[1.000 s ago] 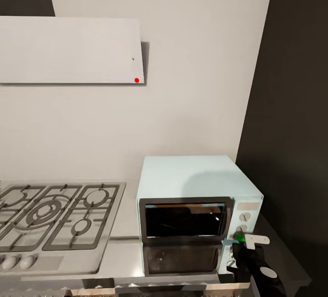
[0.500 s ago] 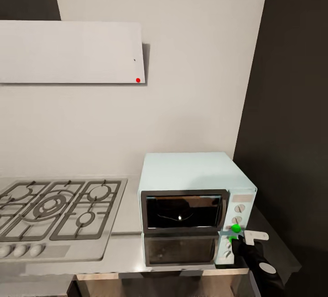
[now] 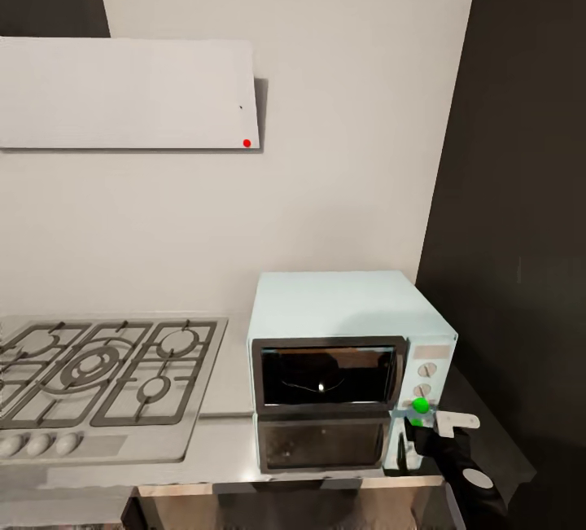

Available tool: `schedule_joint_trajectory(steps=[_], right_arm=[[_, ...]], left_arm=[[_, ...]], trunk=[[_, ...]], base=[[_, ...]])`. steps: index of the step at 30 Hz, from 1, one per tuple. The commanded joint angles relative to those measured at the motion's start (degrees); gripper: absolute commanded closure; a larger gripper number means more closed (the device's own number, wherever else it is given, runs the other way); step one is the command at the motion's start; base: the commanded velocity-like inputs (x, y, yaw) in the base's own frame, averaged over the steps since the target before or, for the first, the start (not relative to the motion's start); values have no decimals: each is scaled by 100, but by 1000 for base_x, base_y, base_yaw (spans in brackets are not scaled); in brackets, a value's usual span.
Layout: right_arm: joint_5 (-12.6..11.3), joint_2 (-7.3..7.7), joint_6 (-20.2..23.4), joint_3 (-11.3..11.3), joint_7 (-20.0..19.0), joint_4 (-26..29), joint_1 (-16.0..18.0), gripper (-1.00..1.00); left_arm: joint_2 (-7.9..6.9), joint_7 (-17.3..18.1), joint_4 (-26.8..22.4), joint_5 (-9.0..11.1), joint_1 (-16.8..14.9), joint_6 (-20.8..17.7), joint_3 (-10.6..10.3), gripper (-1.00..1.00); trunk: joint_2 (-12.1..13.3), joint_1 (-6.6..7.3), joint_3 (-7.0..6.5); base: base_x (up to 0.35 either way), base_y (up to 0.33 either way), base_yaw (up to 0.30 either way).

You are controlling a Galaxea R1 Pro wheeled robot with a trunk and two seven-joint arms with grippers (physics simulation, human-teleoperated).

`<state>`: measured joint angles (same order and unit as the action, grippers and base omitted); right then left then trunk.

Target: In the kitchen, take the popcorn bag from the countertop, put it into the microwave, and heat it until the popcorn is cooked so the cooked popcorn ends up inside the bag.

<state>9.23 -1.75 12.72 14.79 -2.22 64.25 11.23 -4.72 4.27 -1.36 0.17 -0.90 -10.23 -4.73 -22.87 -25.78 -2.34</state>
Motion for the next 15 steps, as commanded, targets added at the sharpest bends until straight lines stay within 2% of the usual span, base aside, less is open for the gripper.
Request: schedule_joint_trajectory(steps=[1,15], right_arm=[[60,-6,30,15,-24,9,2,-100],[58,-2,29,15,-24,9,2,-100]], left_arm=[[-3,21,-13,3,2,-31,-43,-100],[-3,21,-13,2,2,-31,-45,-100]], trunk=[[-5,0,3],[-5,0,3]], base=[[-234,0,0],[-331,0,0]])
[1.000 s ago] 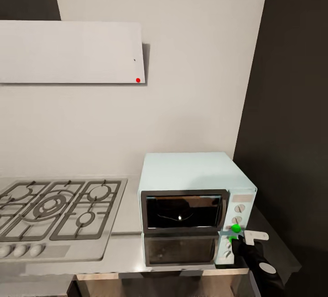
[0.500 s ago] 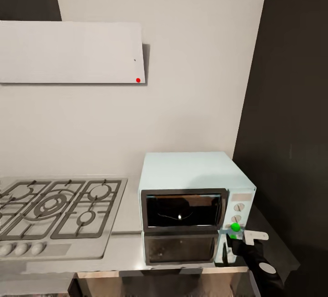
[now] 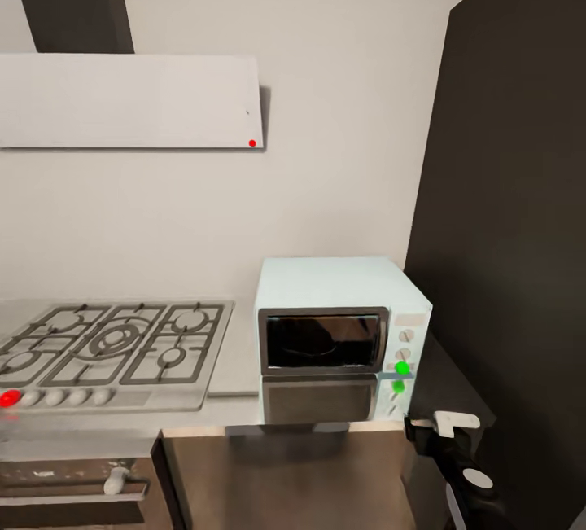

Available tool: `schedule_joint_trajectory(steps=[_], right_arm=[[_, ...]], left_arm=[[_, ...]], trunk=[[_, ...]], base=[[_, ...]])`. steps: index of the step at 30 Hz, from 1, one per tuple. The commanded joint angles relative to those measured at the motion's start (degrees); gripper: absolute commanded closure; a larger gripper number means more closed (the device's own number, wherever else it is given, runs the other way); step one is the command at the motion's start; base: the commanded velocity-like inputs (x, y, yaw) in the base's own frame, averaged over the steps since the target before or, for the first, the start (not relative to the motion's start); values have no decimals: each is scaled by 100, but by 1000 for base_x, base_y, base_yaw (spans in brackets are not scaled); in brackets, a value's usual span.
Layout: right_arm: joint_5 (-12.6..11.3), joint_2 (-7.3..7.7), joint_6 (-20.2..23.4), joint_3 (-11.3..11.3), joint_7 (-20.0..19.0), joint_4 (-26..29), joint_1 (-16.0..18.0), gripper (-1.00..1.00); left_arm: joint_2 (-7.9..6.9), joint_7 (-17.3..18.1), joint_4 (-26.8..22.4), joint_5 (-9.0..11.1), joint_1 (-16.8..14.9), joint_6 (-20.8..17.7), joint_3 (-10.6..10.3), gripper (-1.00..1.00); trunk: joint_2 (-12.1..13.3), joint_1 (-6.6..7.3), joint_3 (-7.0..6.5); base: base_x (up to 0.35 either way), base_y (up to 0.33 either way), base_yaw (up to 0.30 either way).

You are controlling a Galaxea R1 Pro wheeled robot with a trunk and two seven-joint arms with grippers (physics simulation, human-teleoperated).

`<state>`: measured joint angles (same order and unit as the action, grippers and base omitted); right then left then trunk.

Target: In the kitchen, take the popcorn bag from the countertop, put it into the microwave, and heat it until the popcorn is cooked so the cooked popcorn ends up inside the bag.

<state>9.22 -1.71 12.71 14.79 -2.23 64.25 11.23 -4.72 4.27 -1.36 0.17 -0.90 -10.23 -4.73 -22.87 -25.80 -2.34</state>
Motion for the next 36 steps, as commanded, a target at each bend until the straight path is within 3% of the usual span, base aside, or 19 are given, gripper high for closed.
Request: schedule_joint_trajectory(steps=[1,7,10,15,20,21,24,31,33,36], right_arm=[[60,-8,30,15,-23,9,2,-100],[62,-8,30,7,-23,-17,2,-100],[64,-9,-213,-1,-29,-472,2,-100],[78,-5,-1638,-7,-16,-2280,2,-100],[80,18,-1865,-21,-15,-3534,2,-100],[71,426,-3099,15,451,-3296,2,-100],[71,424,-3112,7,451,-3776,1,-100],[79,399,-3127,-36,583,-6497,-10,-100],[80,391,-3102,-37,720,-6808,-111,-100],[80,337,-3085,-38,949,-6889,-669,-100]], left_arm=[[-3,21,-13,1,2,-31,-44,-100],[-3,21,-13,4,2,-31,-39,-100],[-3,21,-13,5,2,-31,-37,-100],[-11,21,-15,7,2,-31,-36,-100],[-11,21,-16,2,2,-31,-36,-100],[121,21,-22,1,2,-31,-45,-100],[121,21,-27,1,2,-24,-43,-100],[121,21,-31,1,2,-23,-43,-100],[119,21,-31,1,2,-23,-39,-100],[120,21,-38,1,2,-23,-37,-100]], trunk=[[-5,1,3],[-5,1,3],[-5,1,3],[-5,1,3],[-5,1,3],[-5,1,3],[-5,1,3],[-5,1,3],[-5,1,3],[-5,1,3]], base=[[-341,0,0],[-294,0,0],[-48,0,0],[-6,0,0],[0,0,0],[0,0,0],[0,0,0],[0,0,0],[0,0,0],[0,0,0]])
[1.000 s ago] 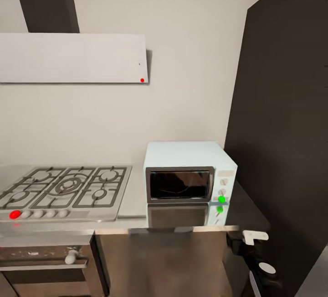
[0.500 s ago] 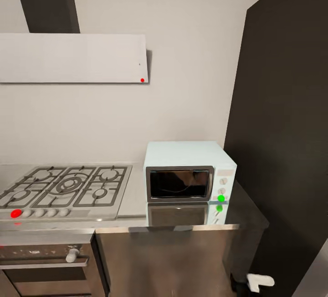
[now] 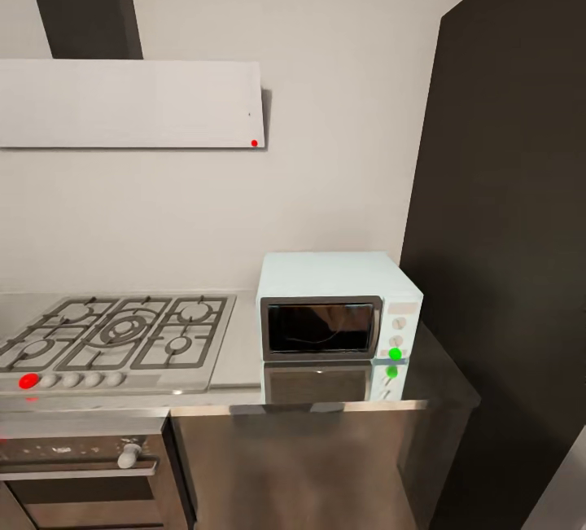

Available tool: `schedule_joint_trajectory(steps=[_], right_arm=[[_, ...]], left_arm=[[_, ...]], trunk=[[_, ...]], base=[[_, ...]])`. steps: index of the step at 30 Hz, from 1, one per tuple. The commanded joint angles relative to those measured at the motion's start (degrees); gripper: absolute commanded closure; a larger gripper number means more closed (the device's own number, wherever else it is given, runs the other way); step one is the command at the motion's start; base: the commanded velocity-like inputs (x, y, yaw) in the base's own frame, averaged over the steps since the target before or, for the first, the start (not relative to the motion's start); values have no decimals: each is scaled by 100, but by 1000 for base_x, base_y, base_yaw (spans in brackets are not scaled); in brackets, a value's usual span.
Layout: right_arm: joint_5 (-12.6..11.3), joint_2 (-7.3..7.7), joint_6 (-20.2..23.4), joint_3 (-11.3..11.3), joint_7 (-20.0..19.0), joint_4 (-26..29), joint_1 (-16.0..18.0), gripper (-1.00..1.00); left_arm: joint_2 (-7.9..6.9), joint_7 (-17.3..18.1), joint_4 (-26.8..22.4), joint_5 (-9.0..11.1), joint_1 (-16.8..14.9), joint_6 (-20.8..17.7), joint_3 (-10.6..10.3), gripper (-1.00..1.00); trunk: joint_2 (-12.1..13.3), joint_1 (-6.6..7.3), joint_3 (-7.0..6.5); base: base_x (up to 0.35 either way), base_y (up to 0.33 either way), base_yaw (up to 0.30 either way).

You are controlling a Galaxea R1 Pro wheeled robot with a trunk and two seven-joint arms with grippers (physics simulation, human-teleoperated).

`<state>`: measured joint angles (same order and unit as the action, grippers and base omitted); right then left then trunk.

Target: In the kitchen, take the popcorn bag from the countertop, put it into the microwave, and heat it until the popcorn is cooked so the cooked popcorn ends up inside the bag.

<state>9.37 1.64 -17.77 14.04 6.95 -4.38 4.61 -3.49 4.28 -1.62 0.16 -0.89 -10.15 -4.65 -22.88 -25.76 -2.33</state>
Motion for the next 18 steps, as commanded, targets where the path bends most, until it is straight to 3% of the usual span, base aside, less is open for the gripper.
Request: schedule_joint_trajectory(steps=[1,5,18], right_arm=[[65,-29,-35,37,64,-32,-302,-100],[72,-255,-42,37,67,-30,-942,-100],[79,-287,-171,67,61,401,-997,-100]], left_arm=[[-7,20,-18,2,1,-31,-44,-100],[-11,20,-177,2,1,-36,-46,-100],[22,28,-233,2,1,-48,-57,-100]], trunk=[[-4,-2,1],[-4,-2,1],[-4,-2,1]], base=[[0,0,0],[0,0,0],[0,0,0]])
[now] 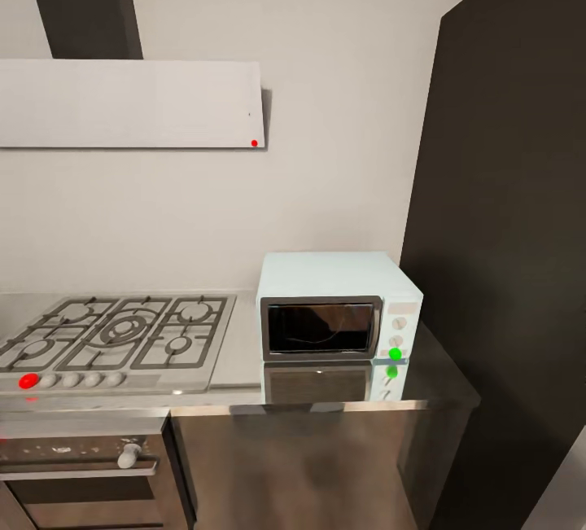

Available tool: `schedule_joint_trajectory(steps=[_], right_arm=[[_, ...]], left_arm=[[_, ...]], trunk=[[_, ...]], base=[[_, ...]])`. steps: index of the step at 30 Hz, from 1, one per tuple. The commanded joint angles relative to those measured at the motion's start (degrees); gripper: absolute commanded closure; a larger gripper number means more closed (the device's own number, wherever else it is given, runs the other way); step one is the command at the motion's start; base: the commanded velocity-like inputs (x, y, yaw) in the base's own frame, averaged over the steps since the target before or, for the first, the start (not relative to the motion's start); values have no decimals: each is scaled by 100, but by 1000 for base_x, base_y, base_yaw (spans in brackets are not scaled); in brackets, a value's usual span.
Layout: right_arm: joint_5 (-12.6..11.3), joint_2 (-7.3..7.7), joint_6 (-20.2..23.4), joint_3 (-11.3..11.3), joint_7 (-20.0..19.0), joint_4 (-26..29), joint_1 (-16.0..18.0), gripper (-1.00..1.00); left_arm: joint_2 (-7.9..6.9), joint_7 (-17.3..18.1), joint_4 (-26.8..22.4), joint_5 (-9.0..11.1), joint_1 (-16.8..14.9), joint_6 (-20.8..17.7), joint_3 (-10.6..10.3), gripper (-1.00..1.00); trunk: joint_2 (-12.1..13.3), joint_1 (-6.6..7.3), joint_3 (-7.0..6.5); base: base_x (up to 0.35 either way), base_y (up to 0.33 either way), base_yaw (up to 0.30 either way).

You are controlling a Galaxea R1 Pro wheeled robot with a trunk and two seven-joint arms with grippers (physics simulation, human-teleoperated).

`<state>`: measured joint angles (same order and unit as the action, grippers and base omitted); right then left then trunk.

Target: In the kitchen, take the popcorn bag from the countertop, put it into the microwave, and heat it until the popcorn is cooked so the cooked popcorn ends up inside the bag.

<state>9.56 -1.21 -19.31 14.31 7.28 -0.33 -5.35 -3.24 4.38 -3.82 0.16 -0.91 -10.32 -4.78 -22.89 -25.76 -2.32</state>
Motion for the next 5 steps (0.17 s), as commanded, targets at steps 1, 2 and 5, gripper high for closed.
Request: schedule_joint_trajectory(steps=[1,2,5], right_arm=[[60,0,-19,41,28,-3,-1,-100],[62,-1,-18,39,28,-3,-1,-100],[62,-1,-19,39,28,-2,-1,-100]], left_arm=[[-2,19,-13,1,3,-31,-43,-100],[-2,19,-13,1,3,-31,-42,-100],[-1,19,-13,1,3,-31,-41,-100]], trunk=[[-3,-2,0],[-3,-2,0],[-3,-2,0]], base=[[0,0,0],[0,0,0],[0,0,0]])
